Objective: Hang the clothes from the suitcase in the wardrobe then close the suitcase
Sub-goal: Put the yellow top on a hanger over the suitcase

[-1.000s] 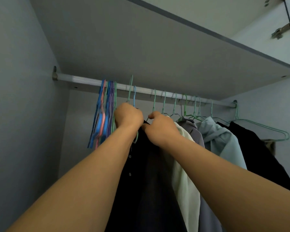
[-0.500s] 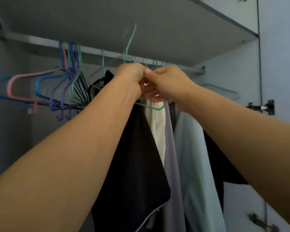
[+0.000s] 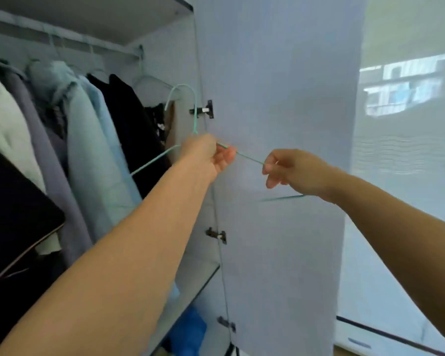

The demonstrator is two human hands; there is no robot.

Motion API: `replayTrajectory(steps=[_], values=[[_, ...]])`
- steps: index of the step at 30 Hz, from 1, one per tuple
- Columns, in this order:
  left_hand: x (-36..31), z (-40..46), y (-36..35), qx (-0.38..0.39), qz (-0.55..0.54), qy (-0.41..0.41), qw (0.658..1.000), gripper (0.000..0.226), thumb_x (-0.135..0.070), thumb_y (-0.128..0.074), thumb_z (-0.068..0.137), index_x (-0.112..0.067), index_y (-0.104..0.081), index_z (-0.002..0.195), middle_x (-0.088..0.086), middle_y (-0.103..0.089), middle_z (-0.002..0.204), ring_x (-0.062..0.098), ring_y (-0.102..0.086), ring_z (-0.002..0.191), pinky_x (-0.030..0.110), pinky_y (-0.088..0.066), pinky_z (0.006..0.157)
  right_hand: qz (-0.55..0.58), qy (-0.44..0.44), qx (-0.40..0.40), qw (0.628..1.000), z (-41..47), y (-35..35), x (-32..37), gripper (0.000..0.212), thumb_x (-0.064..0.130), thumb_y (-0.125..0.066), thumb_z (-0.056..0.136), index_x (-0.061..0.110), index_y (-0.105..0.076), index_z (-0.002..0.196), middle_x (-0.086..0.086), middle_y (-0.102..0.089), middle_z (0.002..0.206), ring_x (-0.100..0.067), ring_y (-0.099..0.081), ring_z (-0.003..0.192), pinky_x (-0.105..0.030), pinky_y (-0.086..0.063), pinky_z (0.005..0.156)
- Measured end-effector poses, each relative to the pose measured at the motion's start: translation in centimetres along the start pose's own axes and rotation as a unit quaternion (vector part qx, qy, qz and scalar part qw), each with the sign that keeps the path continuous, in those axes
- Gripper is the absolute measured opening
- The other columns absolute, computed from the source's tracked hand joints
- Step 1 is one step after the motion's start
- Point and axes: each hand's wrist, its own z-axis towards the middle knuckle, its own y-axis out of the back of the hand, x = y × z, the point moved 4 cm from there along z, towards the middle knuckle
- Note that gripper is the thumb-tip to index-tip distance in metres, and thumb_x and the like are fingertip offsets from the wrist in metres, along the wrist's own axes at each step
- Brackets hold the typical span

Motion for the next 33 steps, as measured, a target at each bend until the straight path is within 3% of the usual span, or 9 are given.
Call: replayTrajectory(steps=[4, 9, 14, 18, 20, 22, 26, 29, 33], values=[[10.1, -3.7, -8.6, 0.073, -0.011, 0.11, 0.991, 0.028, -0.004, -0.04, 0.099, -0.005, -0.048, 0.072, 0.007, -0.056, 0.039, 0.012, -0.054, 0.029, 0.02, -0.048, 0.033, -0.091, -0.107, 0.002, 0.99, -6.9, 5.0, -9.2, 0.015, 0.024, -0.052, 0.094, 0.016, -0.064, 0.09, 0.0, -0.073, 0.089, -0.007, -0.057, 0.068, -0.015, -0.039, 0.054], [20.4, -10.2, -17.2, 0.162, 0.045, 0.207, 0.964, 0.019, -0.016, -0.052, 0.096, -0.006, -0.061, 0.083, 0.003, -0.065, 0.054, 0.013, -0.06, 0.054, 0.021, -0.051, 0.05, -0.133, -0.141, -0.073, 0.978, -14.1, 8.7, -15.5, 0.028, 0.038, -0.056, 0.092, 0.013, -0.068, 0.089, 0.0, -0.067, 0.074, -0.012, -0.054, 0.062, -0.014, -0.036, 0.049], [30.0, -13.6, -20.6, 0.25, 0.209, 0.256, 0.91, 0.042, -0.047, -0.062, 0.087, -0.005, -0.069, 0.084, 0.007, -0.07, 0.086, 0.02, -0.065, 0.081, 0.026, -0.051, 0.065, -0.23, -0.258, -0.11, 0.932, -21.0, 10.8, -24.6, 0.058, 0.067, -0.048, 0.082, 0.012, -0.066, 0.073, 0.001, -0.057, 0.06, -0.013, -0.055, 0.062, -0.027, -0.043, 0.066], [37.2, -13.2, -21.7, 0.258, 0.288, 0.232, 0.892, 0.046, -0.048, -0.067, 0.082, -0.006, -0.063, 0.066, 0.009, -0.069, 0.075, 0.016, -0.061, 0.061, 0.027, -0.048, 0.06, -0.308, -0.331, -0.141, 0.88, -25.0, 11.8, -31.4, 0.068, 0.075, -0.043, 0.077, 0.012, -0.038, 0.052, -0.001, -0.036, 0.049, -0.016, -0.04, 0.049, -0.026, -0.029, 0.057], [40.5, -11.8, -21.9, 0.241, 0.371, 0.15, 0.884, 0.041, -0.047, -0.069, 0.081, -0.009, -0.058, 0.067, 0.008, -0.066, 0.08, 0.016, -0.057, 0.06, 0.029, -0.047, 0.062, -0.353, -0.343, -0.141, 0.859, -26.5, 11.8, -33.7, 0.067, 0.073, -0.04, 0.081, 0.015, -0.027, 0.051, 0.0, -0.027, 0.047, -0.016, -0.031, 0.047, -0.027, -0.018, 0.052], [43.4, -10.2, -21.9, 0.205, 0.472, 0.027, 0.857, 0.041, -0.049, -0.073, 0.075, -0.014, -0.054, 0.088, 0.006, -0.058, 0.099, 0.019, -0.056, 0.076, 0.03, -0.046, 0.067, -0.369, -0.339, -0.149, 0.853, -27.9, 11.5, -36.4, 0.066, 0.068, -0.043, 0.084, 0.014, -0.024, 0.05, -0.001, -0.025, 0.046, -0.019, -0.031, 0.048, -0.03, -0.018, 0.055], [54.0, -9.4, -22.0, 0.293, 0.595, -0.069, 0.745, 0.055, -0.046, -0.062, 0.085, -0.026, -0.045, 0.133, 0.004, -0.049, 0.132, 0.026, -0.049, 0.117, 0.039, -0.044, 0.096, -0.317, -0.34, -0.164, 0.87, -30.9, 8.3, -43.6, 0.066, 0.057, -0.054, 0.085, 0.012, -0.022, 0.048, -0.005, -0.026, 0.046, -0.023, -0.031, 0.051, -0.03, -0.021, 0.059], [62.5, -9.5, -21.1, 0.345, 0.546, -0.028, 0.763, 0.024, -0.03, -0.044, 0.098, -0.019, -0.063, 0.109, 0.001, -0.063, 0.104, 0.023, -0.057, 0.097, 0.036, -0.047, 0.083, -0.297, -0.358, -0.165, 0.87, -33.8, 5.0, -51.4, 0.062, 0.055, -0.053, 0.087, 0.012, -0.032, 0.047, -0.004, -0.033, 0.047, -0.023, -0.035, 0.051, -0.032, -0.026, 0.058], [73.7, -9.9, -19.0, 0.321, 0.495, -0.035, 0.807, 0.023, -0.015, -0.044, 0.098, -0.02, -0.061, 0.084, -0.003, -0.061, 0.084, 0.018, -0.054, 0.078, 0.034, -0.043, 0.066, -0.307, -0.372, -0.135, 0.866, -38.6, -1.3, -63.1, 0.038, 0.034, -0.046, 0.097, 0.01, -0.059, 0.07, -0.011, -0.059, 0.069, -0.032, -0.058, 0.074, -0.04, -0.043, 0.068]])
